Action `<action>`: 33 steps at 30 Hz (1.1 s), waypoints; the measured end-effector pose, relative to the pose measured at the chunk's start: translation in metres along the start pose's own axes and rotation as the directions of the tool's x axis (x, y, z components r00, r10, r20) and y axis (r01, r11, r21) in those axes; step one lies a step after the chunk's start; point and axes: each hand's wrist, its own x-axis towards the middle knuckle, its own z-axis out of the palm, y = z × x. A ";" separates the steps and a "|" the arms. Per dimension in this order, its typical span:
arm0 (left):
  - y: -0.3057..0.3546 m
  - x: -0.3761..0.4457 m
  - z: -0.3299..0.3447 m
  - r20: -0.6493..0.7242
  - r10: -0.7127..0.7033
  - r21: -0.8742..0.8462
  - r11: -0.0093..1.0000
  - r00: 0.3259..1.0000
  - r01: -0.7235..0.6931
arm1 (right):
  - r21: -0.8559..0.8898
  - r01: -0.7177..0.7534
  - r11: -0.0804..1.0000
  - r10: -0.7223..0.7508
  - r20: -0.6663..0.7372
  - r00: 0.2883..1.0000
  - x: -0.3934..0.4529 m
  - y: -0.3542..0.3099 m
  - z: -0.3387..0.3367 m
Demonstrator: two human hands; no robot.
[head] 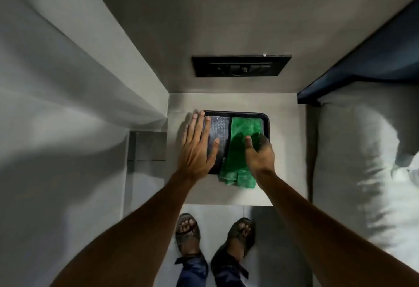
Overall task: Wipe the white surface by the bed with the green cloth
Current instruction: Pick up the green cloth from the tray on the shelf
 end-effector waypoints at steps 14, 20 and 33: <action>-0.020 -0.003 0.051 0.003 -0.065 -0.106 0.992 0.998 0.064 | 0.037 -0.090 0.995 0.092 -0.082 0.992 0.021 -0.005 0.014; -0.023 -0.015 0.021 -0.046 -0.075 -0.141 0.988 0.996 0.068 | 0.051 0.055 0.997 -0.056 0.027 0.998 -0.001 -0.013 0.005; -0.076 -0.181 -0.075 -0.156 -0.513 -0.214 0.852 0.844 0.478 | 0.125 0.197 0.973 -0.232 0.481 0.845 -0.120 -0.059 0.078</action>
